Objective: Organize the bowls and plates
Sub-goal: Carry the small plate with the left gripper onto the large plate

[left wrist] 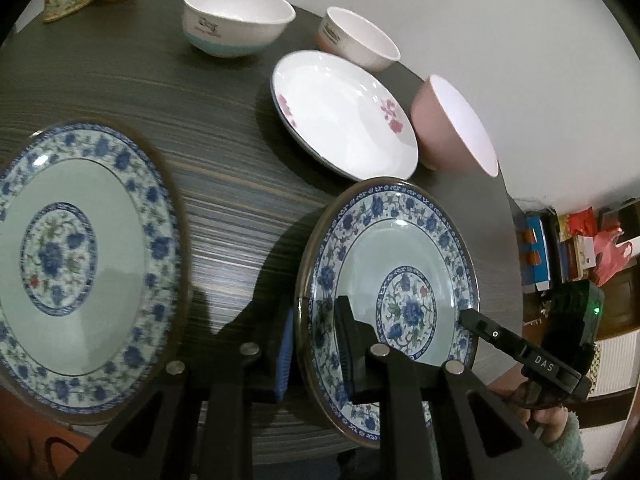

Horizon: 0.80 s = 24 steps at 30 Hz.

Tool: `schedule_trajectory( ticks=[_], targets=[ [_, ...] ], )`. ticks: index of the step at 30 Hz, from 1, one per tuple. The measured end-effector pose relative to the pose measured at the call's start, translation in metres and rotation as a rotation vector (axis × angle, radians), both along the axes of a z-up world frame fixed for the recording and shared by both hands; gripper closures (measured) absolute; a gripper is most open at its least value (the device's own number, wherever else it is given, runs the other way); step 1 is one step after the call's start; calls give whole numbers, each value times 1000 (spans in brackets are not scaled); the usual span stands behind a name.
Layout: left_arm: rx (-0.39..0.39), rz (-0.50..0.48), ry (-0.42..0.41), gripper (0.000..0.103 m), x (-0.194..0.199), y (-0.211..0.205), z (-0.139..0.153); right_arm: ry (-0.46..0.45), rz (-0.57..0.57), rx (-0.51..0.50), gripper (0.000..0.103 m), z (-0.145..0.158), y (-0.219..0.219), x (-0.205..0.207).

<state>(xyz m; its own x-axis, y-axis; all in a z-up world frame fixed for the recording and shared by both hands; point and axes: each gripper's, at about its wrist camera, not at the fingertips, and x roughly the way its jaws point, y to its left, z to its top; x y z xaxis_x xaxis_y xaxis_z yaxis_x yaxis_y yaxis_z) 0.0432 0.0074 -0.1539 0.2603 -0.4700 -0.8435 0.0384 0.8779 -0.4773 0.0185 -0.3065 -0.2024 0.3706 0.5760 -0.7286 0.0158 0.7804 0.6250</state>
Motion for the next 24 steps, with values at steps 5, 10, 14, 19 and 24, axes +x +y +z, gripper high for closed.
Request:
schedule_trajectory(
  ticks=[5, 10, 14, 19, 24],
  targets=[
    [-1, 36, -25, 85, -1, 24, 12, -24, 22, -2, 90, 11, 16, 4],
    [13, 67, -52, 85, -2, 52, 25, -41, 58, -7, 89, 21, 40, 13],
    [21, 110, -75, 85, -2, 82, 37, -62, 96, -12, 89, 33, 64, 23],
    [38, 164, -97, 85, -3, 120, 46, -84, 148, -17, 89, 48, 101, 36],
    [52, 223, -101, 85, -8, 155, 49, -94, 208, -28, 89, 58, 139, 49]
  ],
)
